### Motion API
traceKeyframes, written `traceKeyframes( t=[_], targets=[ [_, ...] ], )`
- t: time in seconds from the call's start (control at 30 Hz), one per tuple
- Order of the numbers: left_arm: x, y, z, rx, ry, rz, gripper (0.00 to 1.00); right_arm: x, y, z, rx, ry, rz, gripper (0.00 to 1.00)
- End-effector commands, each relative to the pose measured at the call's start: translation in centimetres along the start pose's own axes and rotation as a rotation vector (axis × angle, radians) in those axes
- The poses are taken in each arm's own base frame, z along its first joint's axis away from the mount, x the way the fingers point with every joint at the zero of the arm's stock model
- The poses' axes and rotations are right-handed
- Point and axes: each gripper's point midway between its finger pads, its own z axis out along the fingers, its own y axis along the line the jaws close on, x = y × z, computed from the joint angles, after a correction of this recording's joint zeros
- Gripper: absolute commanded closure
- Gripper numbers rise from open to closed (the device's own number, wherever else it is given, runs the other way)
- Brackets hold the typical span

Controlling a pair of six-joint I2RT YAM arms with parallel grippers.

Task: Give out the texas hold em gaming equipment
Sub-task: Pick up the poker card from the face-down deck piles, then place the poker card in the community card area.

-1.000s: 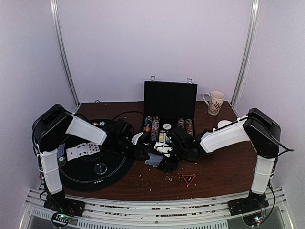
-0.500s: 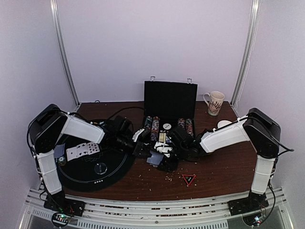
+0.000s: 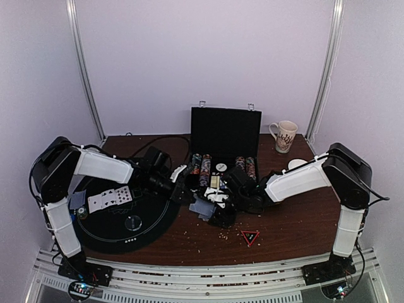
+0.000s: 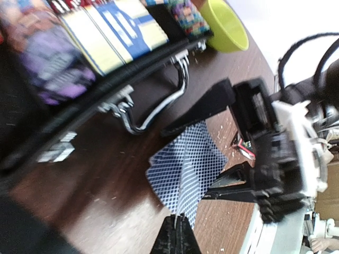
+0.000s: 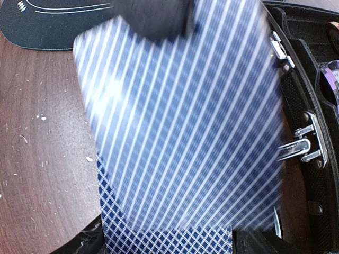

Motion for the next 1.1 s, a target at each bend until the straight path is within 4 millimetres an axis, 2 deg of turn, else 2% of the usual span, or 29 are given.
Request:
traceKeyframes(
  t=[0.0, 0.2, 0.33, 0.47, 0.57, 0.6, 0.63, 0.73, 0.87, 0.93, 1.07],
  targets=[
    [-2.2, -0.7, -3.2, -0.016, -0.063, 0.062, 1.0, 5.7, 0.2, 0.4, 0.019, 0.191, 0.004, 0.22],
    [-2.4, 0.7, -5.9, -0.124, -0.014, 0.072, 1.0, 5.7, 0.2, 0.3, 0.017, 0.193, 0.003, 0.22],
    [-2.7, 1.4, -9.2, -0.176, -0.078, 0.003, 1.0, 5.6, 0.2, 0.3, 0.018, 0.188, 0.001, 0.22],
    [-2.3, 2.9, -12.0, -0.268, -0.151, -0.101, 1.0, 5.6, 0.2, 0.4, 0.017, 0.188, 0.002, 0.22],
    [-2.4, 4.1, -14.8, -0.358, -0.197, -0.126, 1.0, 5.5, 0.2, 0.3, 0.016, 0.186, 0.001, 0.22],
    [-2.3, 4.8, -16.0, -0.426, -0.182, -0.12, 1.0, 5.5, 0.3, 0.3, 0.013, 0.185, 0.001, 0.22],
    [-3.3, 5.0, -17.5, -0.494, -0.175, -0.068, 1.0, 5.5, 0.3, 0.3, 0.009, 0.185, 0.002, 0.22],
    [-4.0, 5.0, -20.1, -0.617, -0.066, 0.017, 1.0, 5.5, 0.3, 0.2, 0.01, 0.189, 0.004, 0.22],
    [-2.2, 6.8, -23.3, -0.81, 0.177, 0.089, 1.0, 5.6, 0.5, 0.0, 0.006, 0.179, 0.008, 0.22],
    [-0.9, 7.4, -23.9, -0.841, 0.287, 0.149, 1.0, 5.7, 0.6, -0.1, 0.008, 0.176, 0.008, 0.22],
    [-0.1, 6.8, -22.6, -0.743, 0.336, 0.232, 1.0, 5.6, 0.6, 0.0, 0.004, 0.173, 0.01, 0.22]
  ],
)
